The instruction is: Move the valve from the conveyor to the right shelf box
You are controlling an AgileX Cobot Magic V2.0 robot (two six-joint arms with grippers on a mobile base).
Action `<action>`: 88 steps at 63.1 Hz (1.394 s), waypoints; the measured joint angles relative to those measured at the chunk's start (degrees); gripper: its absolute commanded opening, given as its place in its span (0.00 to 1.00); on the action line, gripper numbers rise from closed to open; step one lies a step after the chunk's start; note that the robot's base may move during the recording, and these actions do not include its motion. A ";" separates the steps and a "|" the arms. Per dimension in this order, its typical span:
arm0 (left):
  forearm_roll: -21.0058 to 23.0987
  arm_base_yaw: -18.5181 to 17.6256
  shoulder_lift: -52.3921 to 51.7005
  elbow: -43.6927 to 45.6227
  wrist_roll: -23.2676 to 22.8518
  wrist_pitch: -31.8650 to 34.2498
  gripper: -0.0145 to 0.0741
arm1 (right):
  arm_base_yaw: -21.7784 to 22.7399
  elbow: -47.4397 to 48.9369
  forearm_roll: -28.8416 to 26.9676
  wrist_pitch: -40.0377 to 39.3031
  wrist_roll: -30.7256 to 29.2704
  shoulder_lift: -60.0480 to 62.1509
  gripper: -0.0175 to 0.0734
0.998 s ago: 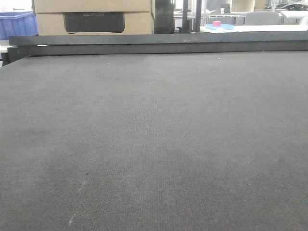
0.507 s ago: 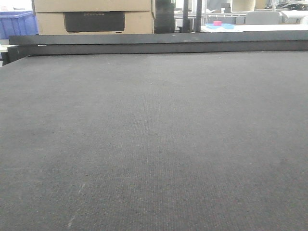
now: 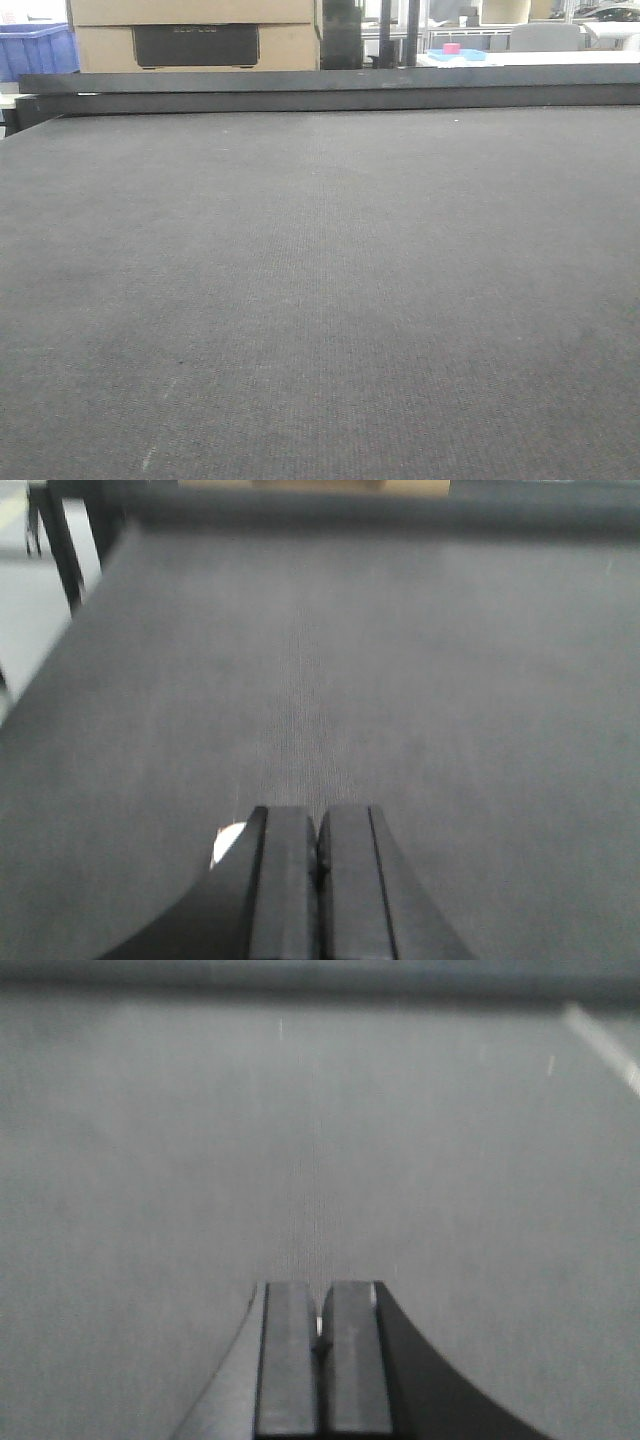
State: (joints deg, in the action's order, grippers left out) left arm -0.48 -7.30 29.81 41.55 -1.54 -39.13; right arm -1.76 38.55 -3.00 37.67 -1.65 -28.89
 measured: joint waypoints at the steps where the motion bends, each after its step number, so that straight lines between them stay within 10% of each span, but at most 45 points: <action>1: 0.00 0.00 1.85 1.04 0.00 -1.02 0.04 | 0.00 1.09 0.00 0.88 0.00 -1.09 0.01; 18: 1.17 0.00 23.00 17.69 0.00 -16.36 0.04 | 0.00 13.06 -0.09 17.79 0.00 -18.47 0.01; 42: 1.28 0.00 36.03 23.21 0.00 -15.84 0.04 | 0.00 23.11 -5.00 30.76 0.00 -38.31 0.03; 68: 1.28 0.00 36.31 23.29 0.00 -15.84 0.04 | 0.00 28.97 -4.04 32.09 -1.21 -51.60 0.68; 88: 1.28 0.00 36.40 23.29 0.00 -15.84 0.04 | 0.00 28.97 -3.65 32.09 -1.83 -59.64 0.75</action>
State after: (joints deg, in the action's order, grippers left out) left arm 0.81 -7.30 66.21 64.84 -1.54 -54.97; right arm -1.76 67.51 -6.65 69.76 -3.48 -88.53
